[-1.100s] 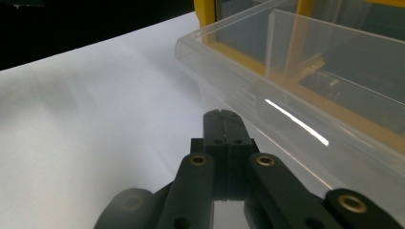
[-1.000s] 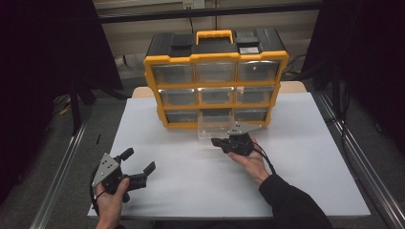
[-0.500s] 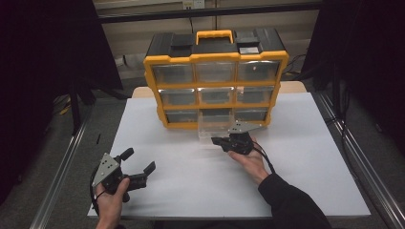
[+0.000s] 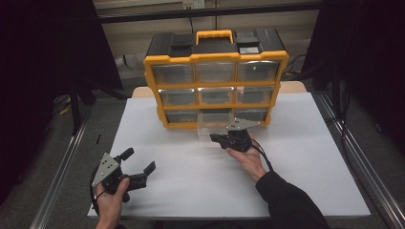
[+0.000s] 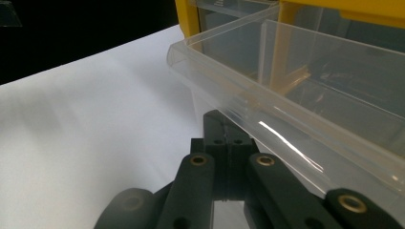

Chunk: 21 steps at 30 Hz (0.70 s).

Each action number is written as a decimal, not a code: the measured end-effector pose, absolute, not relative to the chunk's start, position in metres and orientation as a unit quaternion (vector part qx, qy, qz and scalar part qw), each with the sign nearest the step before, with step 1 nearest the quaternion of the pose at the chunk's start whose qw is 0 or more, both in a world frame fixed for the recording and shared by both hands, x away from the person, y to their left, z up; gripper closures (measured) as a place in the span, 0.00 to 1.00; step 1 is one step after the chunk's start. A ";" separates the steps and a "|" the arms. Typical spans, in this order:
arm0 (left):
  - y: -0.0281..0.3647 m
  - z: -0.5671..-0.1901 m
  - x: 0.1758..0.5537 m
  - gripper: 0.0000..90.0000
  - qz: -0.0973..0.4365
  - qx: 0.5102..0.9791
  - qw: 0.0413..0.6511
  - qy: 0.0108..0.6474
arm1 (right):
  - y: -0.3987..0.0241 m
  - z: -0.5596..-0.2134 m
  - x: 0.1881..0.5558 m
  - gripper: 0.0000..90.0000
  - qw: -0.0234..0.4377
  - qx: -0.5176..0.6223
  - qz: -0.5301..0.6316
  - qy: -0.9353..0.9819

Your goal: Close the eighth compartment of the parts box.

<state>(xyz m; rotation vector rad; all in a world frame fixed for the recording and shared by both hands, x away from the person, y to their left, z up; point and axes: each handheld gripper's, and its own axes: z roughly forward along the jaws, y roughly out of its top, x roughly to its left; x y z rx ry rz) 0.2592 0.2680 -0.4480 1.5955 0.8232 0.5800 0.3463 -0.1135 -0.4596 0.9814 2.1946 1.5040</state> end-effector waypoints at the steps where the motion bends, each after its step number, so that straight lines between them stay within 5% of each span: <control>1: 0.268 -0.448 0.259 0.03 0.249 0.685 0.587 0.353 | -0.113 -0.460 0.346 1.00 0.152 0.342 0.524 0.765; 21: 0.268 -0.448 0.259 0.03 0.249 0.683 0.588 0.355 | -0.113 -0.462 0.353 1.00 0.155 0.352 0.525 0.759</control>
